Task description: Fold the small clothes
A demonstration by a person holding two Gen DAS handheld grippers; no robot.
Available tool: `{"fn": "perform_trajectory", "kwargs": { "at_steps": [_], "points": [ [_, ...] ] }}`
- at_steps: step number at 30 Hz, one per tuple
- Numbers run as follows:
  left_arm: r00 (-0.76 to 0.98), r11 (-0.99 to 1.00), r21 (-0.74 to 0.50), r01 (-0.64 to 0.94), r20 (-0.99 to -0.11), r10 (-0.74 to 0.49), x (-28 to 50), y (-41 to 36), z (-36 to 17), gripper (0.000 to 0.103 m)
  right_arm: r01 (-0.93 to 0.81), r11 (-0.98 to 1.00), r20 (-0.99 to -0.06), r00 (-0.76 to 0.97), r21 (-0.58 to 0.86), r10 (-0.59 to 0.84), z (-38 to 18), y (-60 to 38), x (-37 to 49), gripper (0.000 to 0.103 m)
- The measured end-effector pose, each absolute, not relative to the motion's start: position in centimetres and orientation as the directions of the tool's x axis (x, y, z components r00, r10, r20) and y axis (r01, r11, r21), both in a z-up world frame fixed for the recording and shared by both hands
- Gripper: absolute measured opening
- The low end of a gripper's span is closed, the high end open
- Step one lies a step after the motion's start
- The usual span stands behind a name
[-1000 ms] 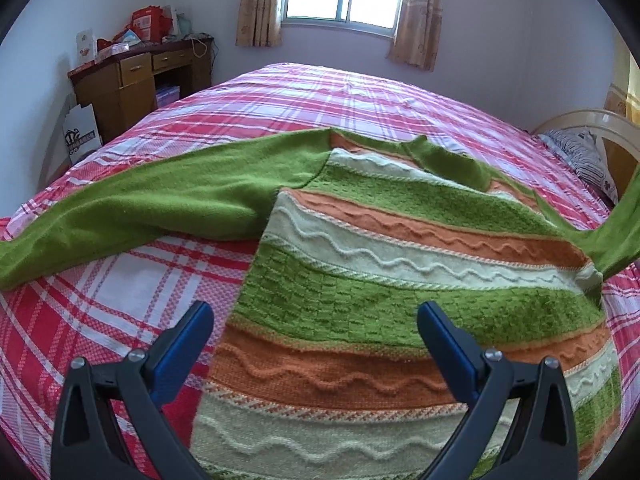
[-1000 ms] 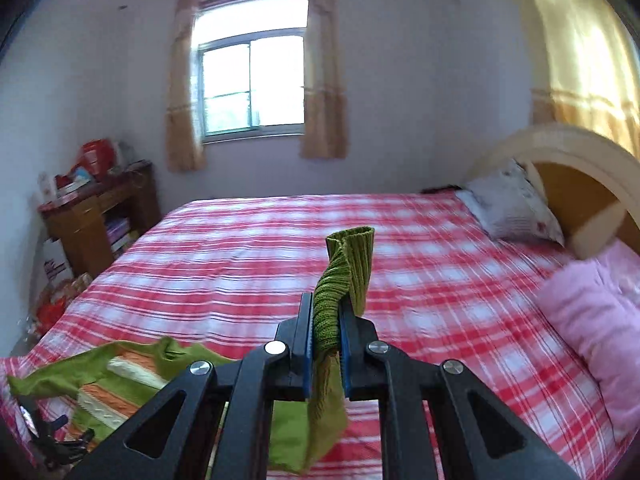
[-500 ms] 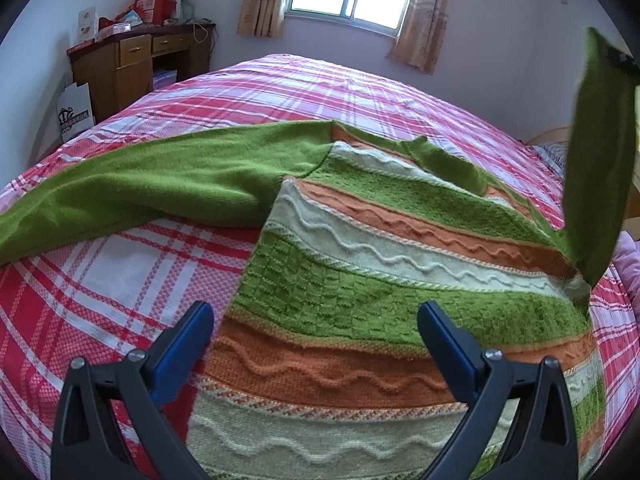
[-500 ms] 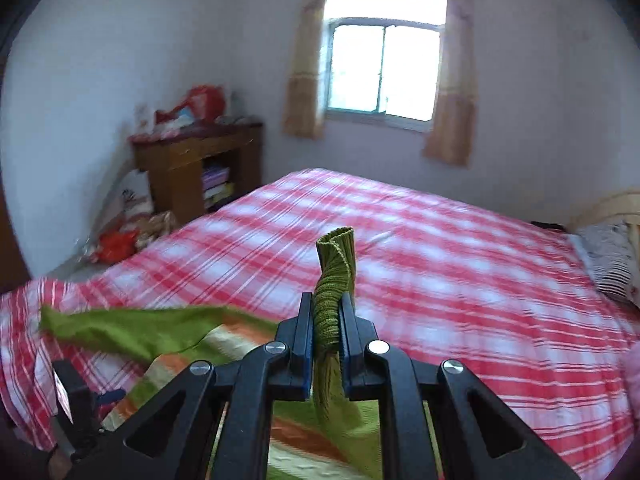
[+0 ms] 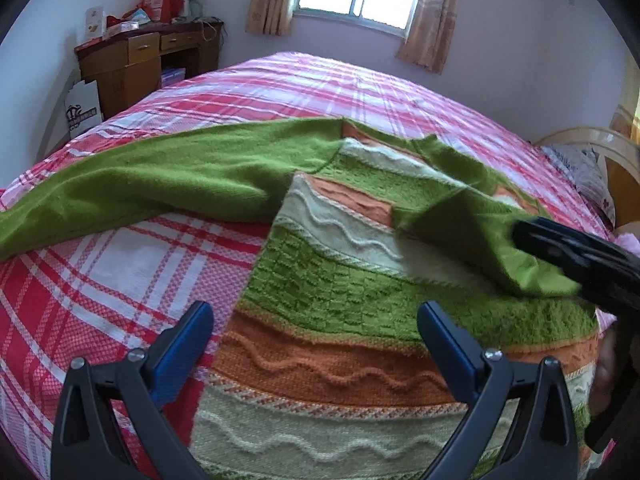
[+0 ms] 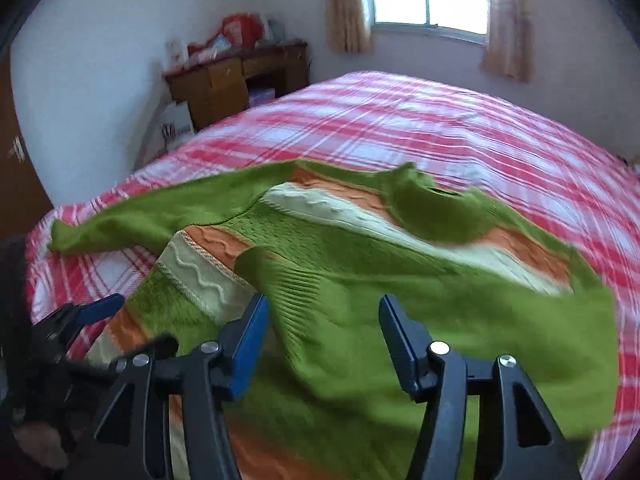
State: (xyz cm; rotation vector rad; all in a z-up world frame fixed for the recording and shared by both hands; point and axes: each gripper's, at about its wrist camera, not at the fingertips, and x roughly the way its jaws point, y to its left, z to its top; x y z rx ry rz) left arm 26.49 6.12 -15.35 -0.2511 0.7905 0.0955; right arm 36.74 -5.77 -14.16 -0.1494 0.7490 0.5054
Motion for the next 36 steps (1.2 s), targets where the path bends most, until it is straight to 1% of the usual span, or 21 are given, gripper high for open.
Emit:
{"fn": "perform_trajectory", "kwargs": {
  "at_steps": [2,4,5,6,8,10,12,14,15,16,17,18,19,20,21,22,23,25,28,32,36],
  "points": [
    [0.68,0.975,-0.167,-0.149,-0.733,-0.022,27.0,5.7,-15.3,0.103,-0.44,0.897,-0.675,0.65,0.042,0.35,-13.8,-9.2,35.5,0.058],
    [0.662,0.983,-0.16,-0.093,-0.747,-0.06,27.2,5.3,-15.0,0.103,-0.395,0.919,-0.675,0.673,0.018,0.302,-13.6,-11.4,34.9,0.058],
    [0.662,0.983,-0.159,-0.093,-0.747,-0.059,27.1,5.3,-14.6,0.101,-0.371,0.929,-0.677,0.682,0.004,0.276,-13.7,-12.7,34.4,0.058],
    [0.668,0.981,-0.171,-0.093,-0.741,-0.066,27.0,5.4,-14.1,0.1,-0.344,0.939,-0.678,0.693,-0.011,0.246,-14.0,-14.2,33.6,0.058],
    [0.675,0.971,-0.23,-0.06,-0.726,-0.13,27.1,5.5,-12.9,0.099,-0.327,0.945,-0.685,0.693,-0.02,0.226,-14.6,-15.5,32.8,0.059],
    [0.682,0.968,-0.246,-0.045,-0.716,-0.15,27.9,5.1,-11.6,0.099,-0.315,0.949,-0.7,0.683,-0.022,0.21,-15.5,-16.7,32.1,0.059],
    [0.682,0.971,-0.237,-0.025,-0.714,-0.157,28.9,4.4,-11.2,0.094,-0.322,0.947,-0.702,0.679,-0.022,0.215,-16.5,-16.9,31.2,0.059],
    [0.673,0.979,-0.203,-0.01,-0.726,-0.143,30.3,3.3,-11.4,0.082,-0.332,0.943,-0.701,0.679,-0.028,0.218,-17.0,-16.6,30.7,0.059],
    [0.659,0.984,-0.179,-0.012,-0.741,-0.127,31.2,2.7,-11.7,0.079,-0.334,0.942,-0.694,0.688,-0.044,0.211,-17.1,-16.5,30.5,0.059],
    [0.648,0.983,-0.182,-0.01,-0.75,-0.132,31.7,2.5,-12.2,0.075,-0.334,0.941,-0.686,0.699,-0.062,0.203,-17.1,-16.3,30.2,0.059],
    [0.631,0.981,-0.196,-0.009,-0.762,-0.146,32.4,2.1,-12.8,0.069,-0.334,0.94,-0.682,0.704,-0.072,0.197,-17.1,-16.2,30.1,0.064],
    [0.615,0.979,-0.202,-0.013,-0.774,-0.151,32.9,1.9,-13.3,0.065,-0.336,0.938,-0.679,0.709,-0.091,0.189,-17.2,-16.0,29.9,0.067],
    [0.595,0.976,-0.218,-0.021,-0.787,-0.163,33.5,1.7,-14.0,0.058,-0.34,0.935,-0.678,0.712,-0.104,0.183,-17.3,-15.6,29.9,0.068],
    [0.588,0.97,-0.242,-0.028,-0.789,-0.18,33.8,1.5,-14.5,0.056,-0.344,0.931,-0.675,0.716,-0.124,0.175,-17.4,-15.3,29.7,0.068],
    [0.617,0.97,-0.24,-0.027,-0.768,-0.173,33.7,1.4,-14.4,0.054,-0.345,0.929,-0.671,0.722,-0.138,0.169,-17.4,-15.0,29.6,0.068],
    [0.64,0.97,-0.244,-0.006,-0.746,-0.183,33.6,1.0,-14.3,0.031,-0.345,0.926,-0.666,0.728,-0.153,0.161,-17.4,-14.9,29.5,0.068],
    [0.635,0.971,-0.241,-0.003,-0.75,-0.184,33.4,0.8,-14.3,0.009,-0.348,0.921,-0.661,0.735,-0.174,0.152,-17.5,-14.6,29.3,0.068],
    [0.644,0.965,-0.264,-0.001,-0.738,-0.202,33.2,1.1,-14.1,0.007,-0.352,0.913,-0.66,0.739,-0.205,0.137,-17.7,-14.0,29.1,0.069],
    [0.679,0.959,-0.285,-0.004,-0.704,-0.207,32.2,2.0,-13.1,0.007,-0.347,0.907,-0.659,0.744,-0.238,0.111,-17.9,-13.6,29.1,0.07],
    [0.707,0.955,-0.296,-0.011,-0.678,-0.202,30.9,3.3,-12.2,0.007,-0.337,0.911,-0.658,0.746,-0.238,0.104,-17.9,-13.7,29.2,0.072],
    [0.716,0.943,-0.331,-0.047,-0.669,-0.199,30.9,4.9,-12.6,0.007,-0.332,0.91,-0.656,0.749,-0.248,0.094,-17.9,-13.6,29.3,0.073]
  ]
}}
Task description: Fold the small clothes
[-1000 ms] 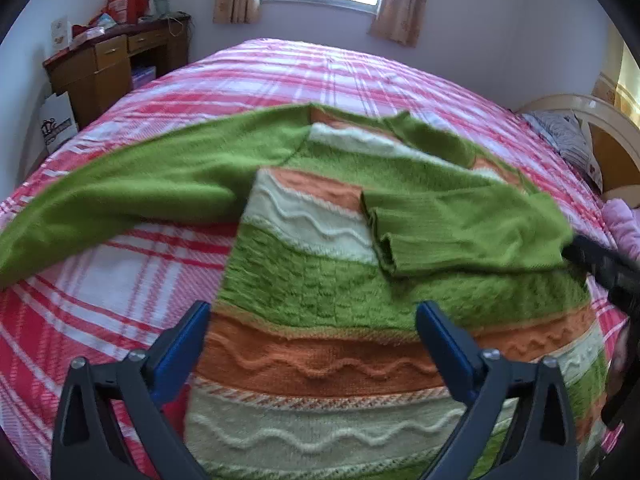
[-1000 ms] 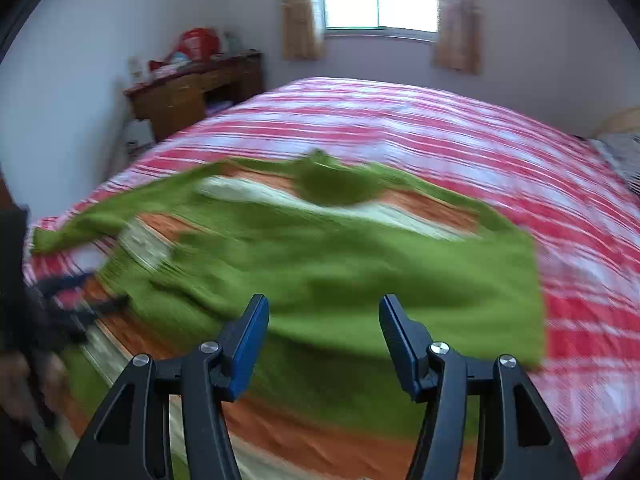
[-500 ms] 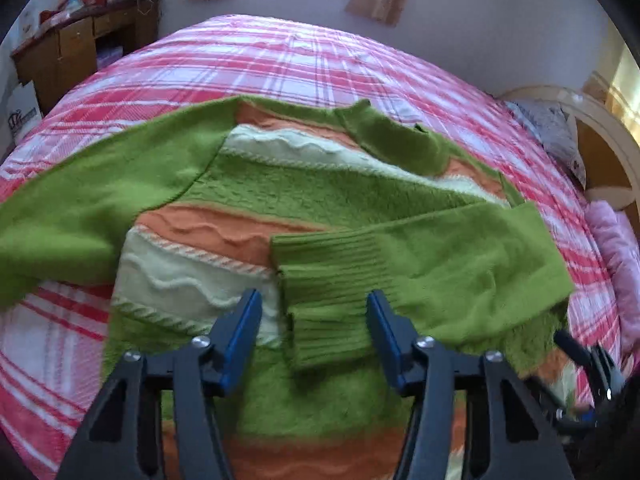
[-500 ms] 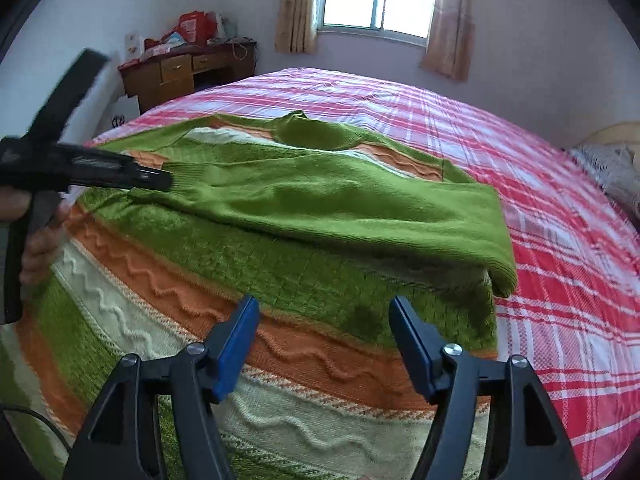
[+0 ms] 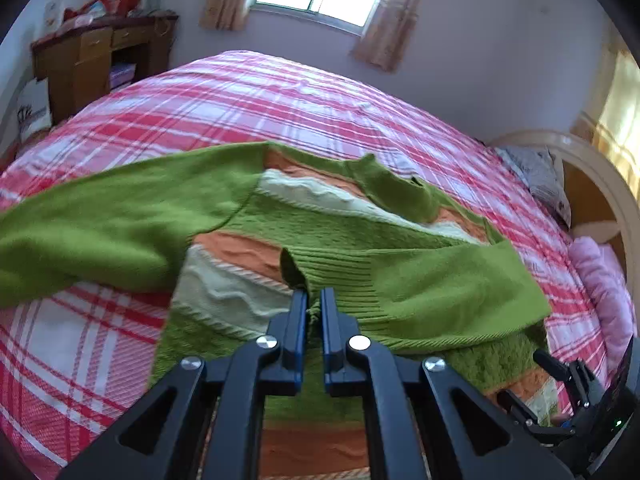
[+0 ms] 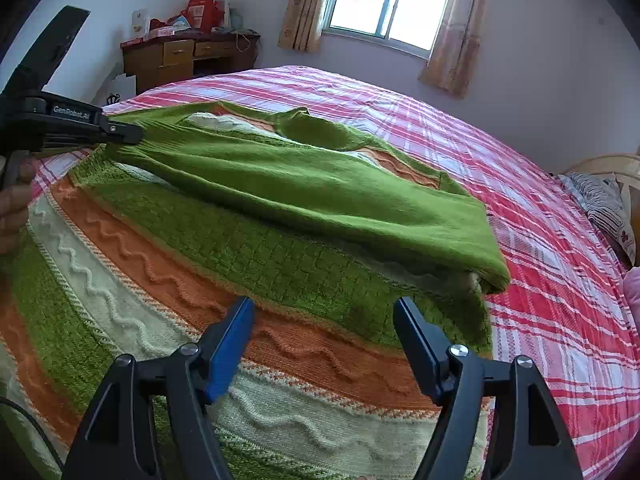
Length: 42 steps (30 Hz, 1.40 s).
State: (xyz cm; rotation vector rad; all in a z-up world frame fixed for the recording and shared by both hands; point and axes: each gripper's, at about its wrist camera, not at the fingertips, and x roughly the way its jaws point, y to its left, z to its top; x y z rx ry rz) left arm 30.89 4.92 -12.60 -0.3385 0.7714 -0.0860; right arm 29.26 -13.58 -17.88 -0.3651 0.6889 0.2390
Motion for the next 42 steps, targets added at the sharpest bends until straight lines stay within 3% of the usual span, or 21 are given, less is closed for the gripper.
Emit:
{"fn": "perform_trajectory", "kwargs": {
  "at_steps": [3,7,10,12,15,16,18,21,26,30,33,36,42],
  "points": [
    [0.705,0.941,-0.334,-0.049,-0.679,-0.205,31.2,4.9,-13.5,0.007,-0.336,0.912,-0.663,0.742,-0.235,0.103,-17.8,-13.6,29.4,0.074],
    [0.71,0.943,-0.33,-0.044,-0.675,-0.204,31.3,4.6,-14.0,0.007,-0.378,0.925,-0.701,0.669,-0.033,0.248,-16.6,-15.6,31.9,0.074],
    [0.713,0.936,-0.347,-0.05,-0.669,-0.21,31.5,4.8,-14.2,0.007,-0.3,0.946,-0.705,0.645,0.123,0.296,-16.5,-18.7,35.5,0.074],
    [0.707,0.93,-0.362,-0.059,-0.673,-0.217,31.6,5.0,-14.7,0.007,-0.156,0.961,-0.703,0.656,0.228,0.274,-17.0,-22.6,38.2,0.073],
    [0.705,0.919,-0.386,-0.076,-0.673,-0.224,31.4,5.5,-15.0,0.014,-0.009,0.865,-0.63,0.682,0.502,0.372,-18.0,-28.0,38.7,0.056],
    [0.706,0.912,-0.402,-0.086,-0.67,-0.229,31.4,5.7,-15.1,0.016,0.011,0.864,-0.63,0.689,0.503,0.358,-18.1,-28.2,38.3,0.048],
    [0.699,0.907,-0.411,-0.093,-0.675,-0.234,31.4,5.9,-15.3,0.019,0.032,0.871,-0.622,0.712,0.491,0.325,-18.1,-28.1,37.1,0.047],
    [0.706,0.909,-0.409,-0.084,-0.668,-0.235,31.1,5.7,-15.1,0.037,0.116,0.902,-0.669,0.711,0.416,0.217,-17.9,-28.0,36.2,0.053],
    [0.716,0.956,-0.28,-0.092,-0.686,-0.132,30.4,4.3,-14.4,0.08,0.08,0.95,-0.648,0.748,0.302,0.143,-15.7,-27.5,34.9,0.057],
    [0.685,0.977,-0.174,-0.125,-0.727,-0.042,30.6,3.6,-14.7,0.08,-0.045,0.969,-0.598,0.78,0.242,0.185,-12.8,-25.5,35.8,0.057],
    [0.663,0.986,-0.1,-0.131,-0.748,0.012,30.7,3.0,-14.9,0.08,-0.148,0.962,-0.649,0.713,0.231,0.265,-13.5,-23.6,37.9,0.057],
    [0.658,0.991,-0.062,-0.119,-0.752,0.032,30.5,2.7,-15.0,0.083,-0.103,0.973,-0.756,0.614,0.207,0.226,-17.0,-23.7,39.3,0.057],
    [0.669,0.991,-0.086,-0.106,-0.743,0.007,30.1,3.2,-15.1,0.085,-0.109,0.992,-0.79,0.613,-0.067,0.014,-15.7,-21.1,37.0,0.057]
  ]
}}
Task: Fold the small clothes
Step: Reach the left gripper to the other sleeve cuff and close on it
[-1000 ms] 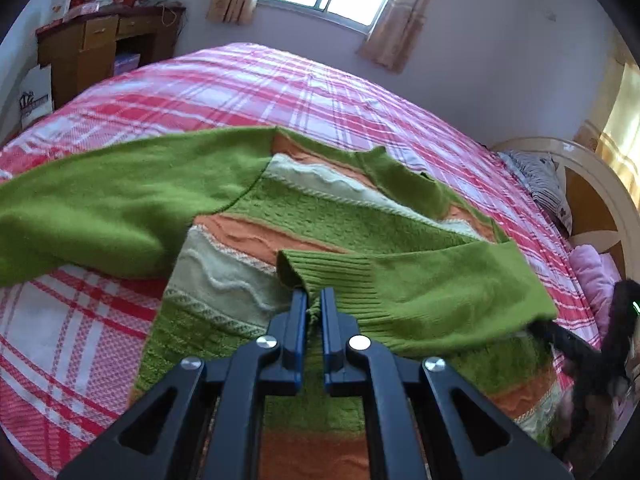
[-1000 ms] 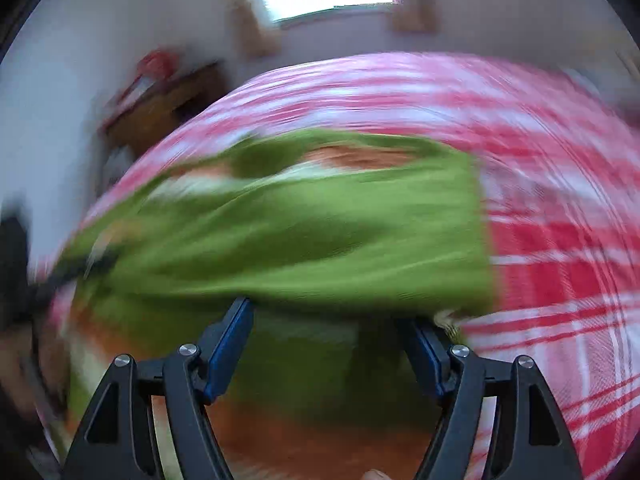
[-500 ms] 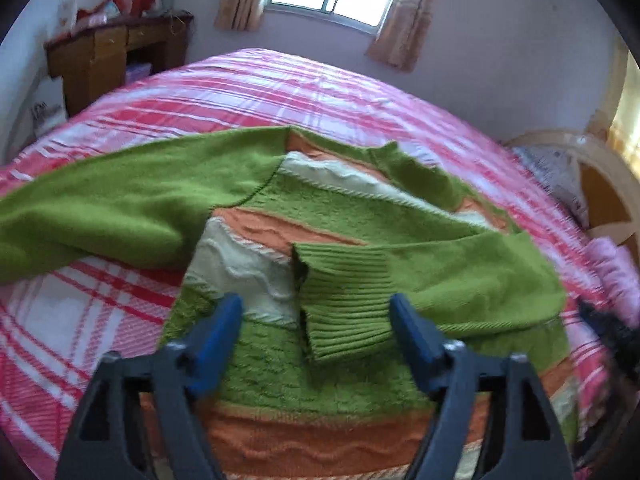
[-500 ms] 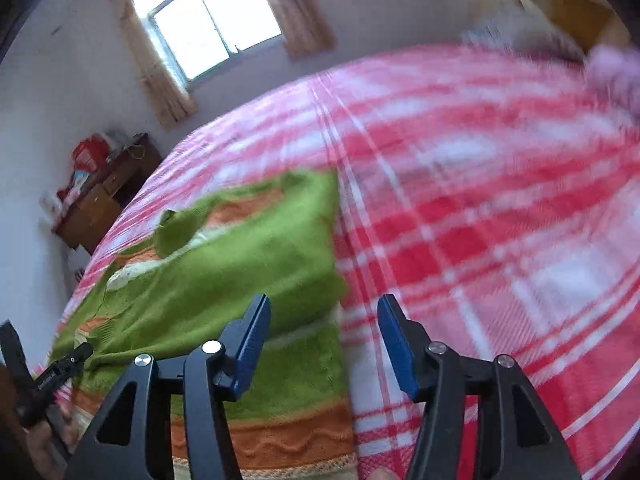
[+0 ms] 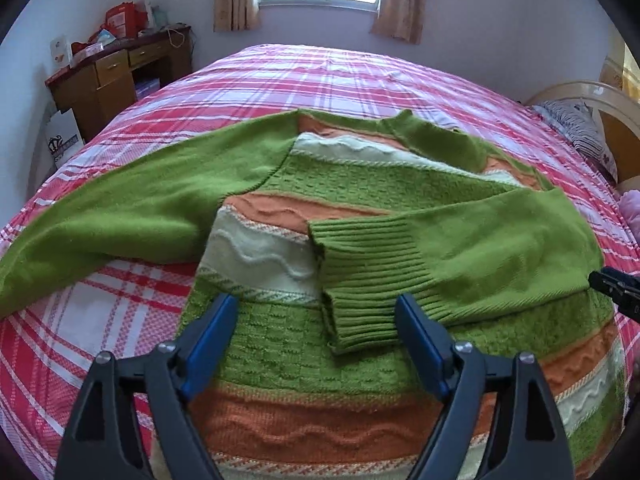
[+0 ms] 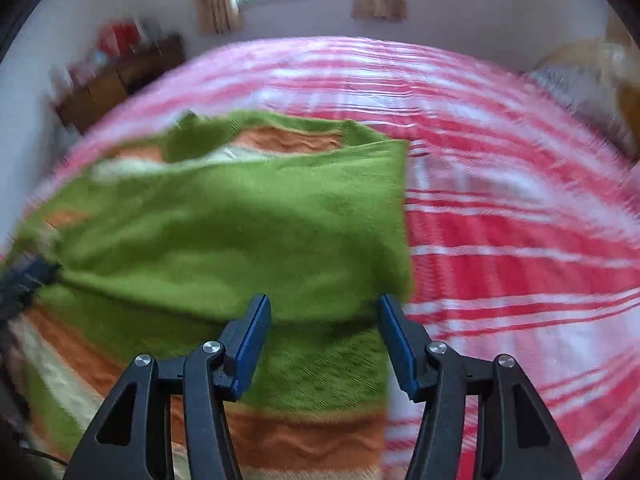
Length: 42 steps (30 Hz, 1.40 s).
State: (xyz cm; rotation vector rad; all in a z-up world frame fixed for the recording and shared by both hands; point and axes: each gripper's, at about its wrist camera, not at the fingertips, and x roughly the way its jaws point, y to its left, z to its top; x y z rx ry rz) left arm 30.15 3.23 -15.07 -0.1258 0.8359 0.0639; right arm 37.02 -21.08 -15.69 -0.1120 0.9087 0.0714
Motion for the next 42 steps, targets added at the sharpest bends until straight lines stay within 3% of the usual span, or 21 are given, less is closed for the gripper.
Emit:
{"fn": "perform_trajectory", "kwargs": {
  "at_steps": [3,5,9,12,14,28,30,35,42],
  "points": [
    [0.692,0.986,-0.131,-0.105,-0.722,-0.023,29.4,3.7,-14.7,0.087,-0.163,0.986,-0.767,0.631,0.015,0.116,-13.5,-19.5,36.8,0.058],
    [0.707,0.98,-0.158,-0.121,-0.707,-0.027,28.6,4.3,-14.4,0.097,-0.196,0.98,-0.757,0.635,0.037,0.156,-12.9,-18.0,36.9,0.061],
    [0.724,0.965,-0.208,-0.161,-0.689,-0.028,26.9,6.3,-14.2,0.099,-0.294,0.955,-0.753,0.622,0.029,0.214,-14.3,-13.4,37.5,0.061],
    [0.713,0.953,-0.238,-0.189,-0.7,-0.033,25.6,8.3,-14.5,0.099,-0.302,0.953,-0.799,0.578,-0.018,0.168,-18.1,-11.3,38.1,0.066],
    [0.717,0.949,-0.247,-0.198,-0.697,-0.032,24.5,9.4,-14.4,0.099,-0.299,0.951,-0.756,0.639,-0.075,0.142,-18.5,-10.8,37.1,0.068],
    [0.688,0.884,-0.231,-0.407,-0.714,0.13,18.0,20.0,-14.6,0.098,-0.288,0.955,-0.741,0.655,-0.064,0.148,-18.3,-10.9,36.5,0.069],
    [0.685,0.849,-0.253,-0.463,-0.71,0.162,17.2,22.4,-14.2,0.095,-0.288,0.956,-0.74,0.655,-0.058,0.152,-18.3,-11.0,36.4,0.069],
    [0.686,0.743,-0.373,-0.555,-0.711,0.156,16.3,28.0,-14.2,0.066,-0.286,0.956,-0.737,0.659,-0.059,0.152,-18.3,-11.0,36.4,0.07],
    [0.739,0.509,-0.6,-0.617,-0.663,0.115,14.7,34.9,-15.0,0.06,-0.284,0.957,-0.732,0.666,-0.066,0.147,-18.4,-11.0,36.3,0.071]
  ]
}}
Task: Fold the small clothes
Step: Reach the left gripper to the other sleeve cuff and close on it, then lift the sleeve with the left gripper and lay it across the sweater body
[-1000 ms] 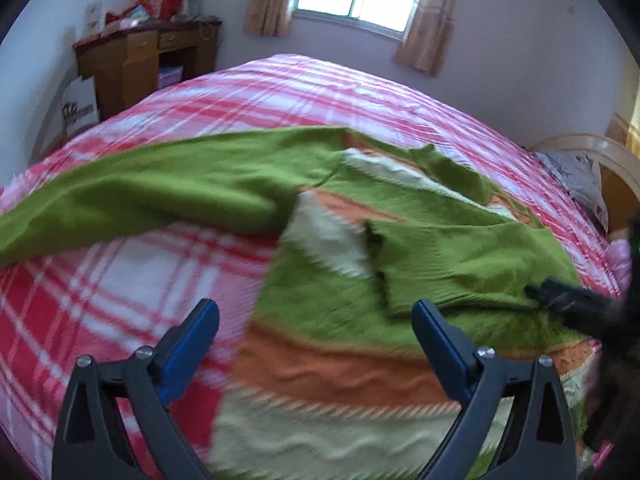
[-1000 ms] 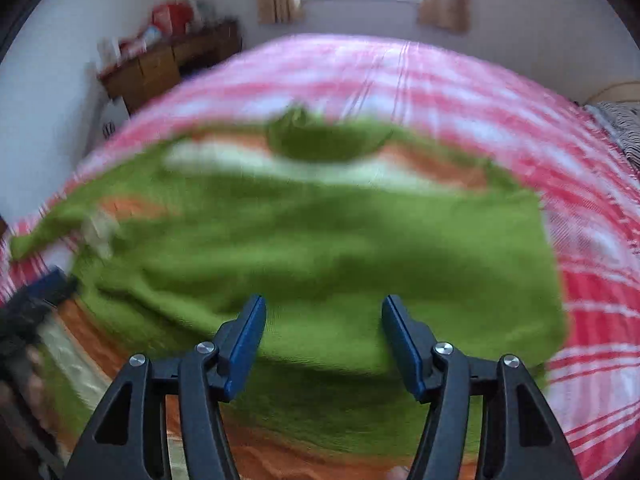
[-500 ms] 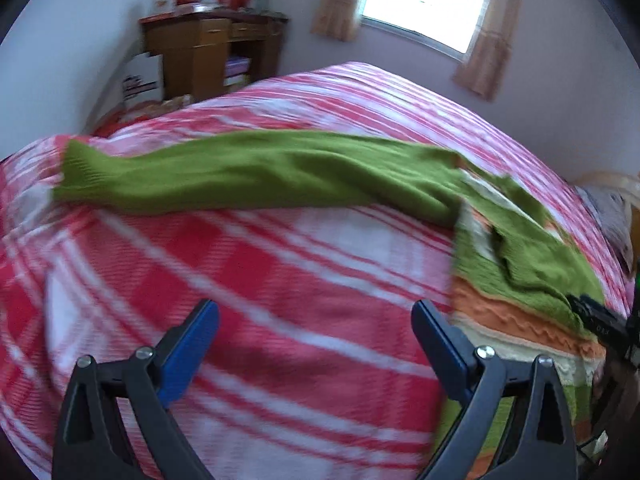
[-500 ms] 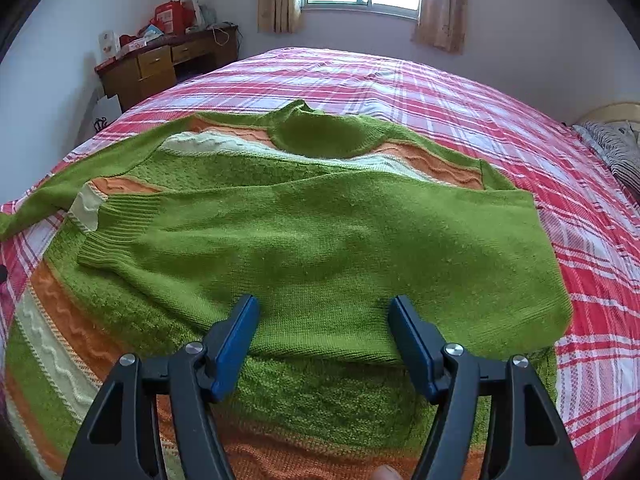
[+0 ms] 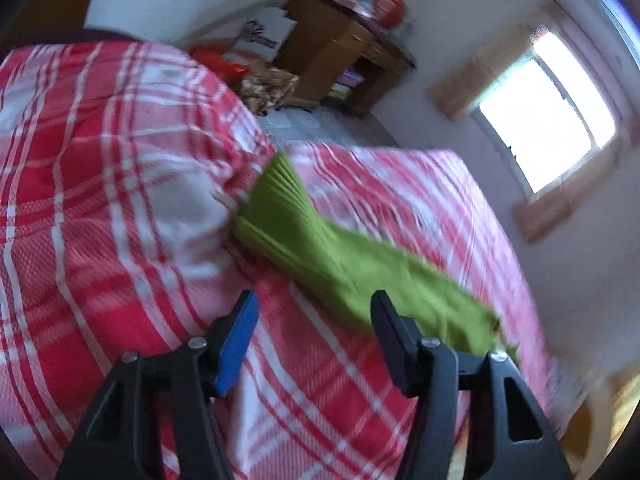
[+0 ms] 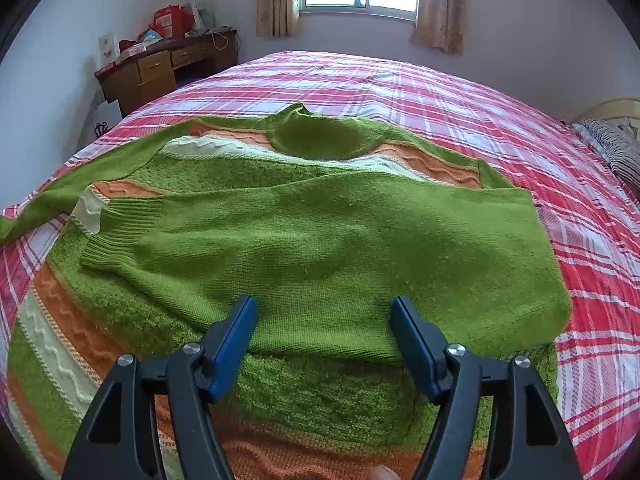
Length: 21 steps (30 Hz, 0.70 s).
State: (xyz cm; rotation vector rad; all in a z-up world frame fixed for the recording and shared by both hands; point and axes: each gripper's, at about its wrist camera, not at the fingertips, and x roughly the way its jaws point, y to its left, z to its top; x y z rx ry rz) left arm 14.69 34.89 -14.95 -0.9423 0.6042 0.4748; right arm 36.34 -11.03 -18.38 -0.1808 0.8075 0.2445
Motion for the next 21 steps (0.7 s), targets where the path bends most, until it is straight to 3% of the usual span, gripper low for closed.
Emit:
{"fn": "perform_trajectory", "kwargs": {
  "at_steps": [12,15,17,21],
  "points": [
    [0.731,0.433,-0.626,-0.649,-0.67,0.128,17.0,37.6,-16.9,0.059,-0.282,0.957,-0.73,0.669,-0.071,0.142,-18.4,-11.0,36.3,0.072],
    [0.733,0.454,-0.615,-0.644,-0.666,0.137,17.6,37.7,-16.7,0.039,-0.28,0.958,-0.729,0.669,-0.069,0.143,-18.3,-10.9,36.3,0.072],
    [0.722,0.478,-0.585,-0.655,-0.672,0.166,17.3,37.8,-16.2,0.01,-0.279,0.958,-0.729,0.67,-0.071,0.141,-18.3,-10.9,36.3,0.073],
    [0.748,0.511,-0.591,-0.624,-0.64,0.174,16.7,38.0,-15.0,0.007,-0.277,0.958,-0.728,0.671,-0.074,0.138,-18.3,-11.0,36.3,0.073]
  ]
}}
